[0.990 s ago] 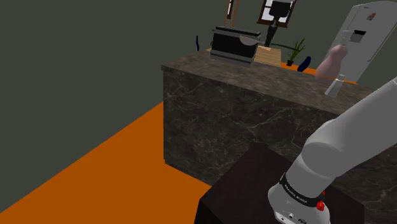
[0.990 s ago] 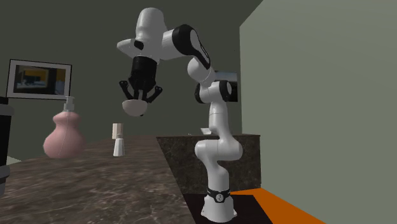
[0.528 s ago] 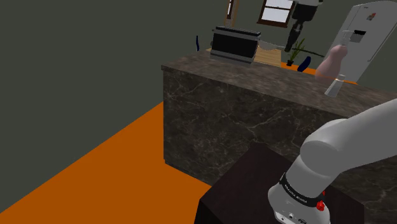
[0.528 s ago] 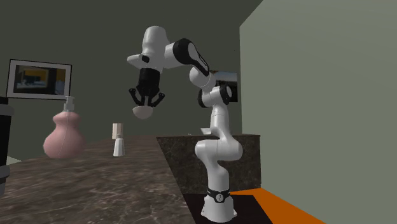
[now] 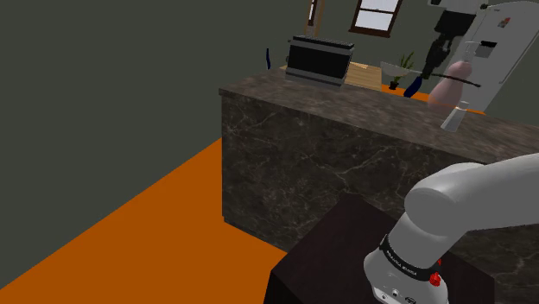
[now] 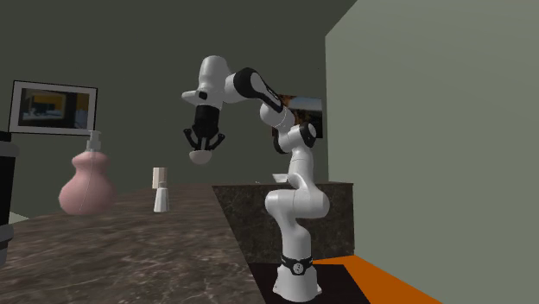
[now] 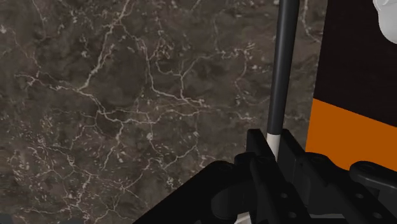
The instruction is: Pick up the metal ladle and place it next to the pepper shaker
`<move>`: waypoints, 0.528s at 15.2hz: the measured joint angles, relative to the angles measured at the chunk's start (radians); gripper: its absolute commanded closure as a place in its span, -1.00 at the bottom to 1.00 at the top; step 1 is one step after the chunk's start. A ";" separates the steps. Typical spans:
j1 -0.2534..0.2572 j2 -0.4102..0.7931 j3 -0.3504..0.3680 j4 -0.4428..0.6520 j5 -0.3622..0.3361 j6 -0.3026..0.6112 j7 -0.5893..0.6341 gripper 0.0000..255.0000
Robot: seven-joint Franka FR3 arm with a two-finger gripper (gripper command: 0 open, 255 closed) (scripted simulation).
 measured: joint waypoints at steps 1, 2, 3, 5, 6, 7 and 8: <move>-0.010 -0.026 -0.001 -0.008 -0.010 -0.015 -0.011 1.00; -0.020 -0.045 -0.013 -0.014 -0.022 -0.023 -0.030 1.00; -0.032 -0.073 -0.015 -0.019 -0.034 -0.042 -0.046 1.00; -0.050 -0.107 -0.036 -0.022 -0.058 -0.063 -0.083 1.00; -0.061 -0.129 -0.043 -0.031 -0.071 -0.073 -0.099 1.00; -0.071 -0.147 -0.051 -0.027 -0.082 -0.089 -0.119 1.00; -0.078 -0.158 -0.067 -0.027 -0.097 -0.093 -0.140 1.00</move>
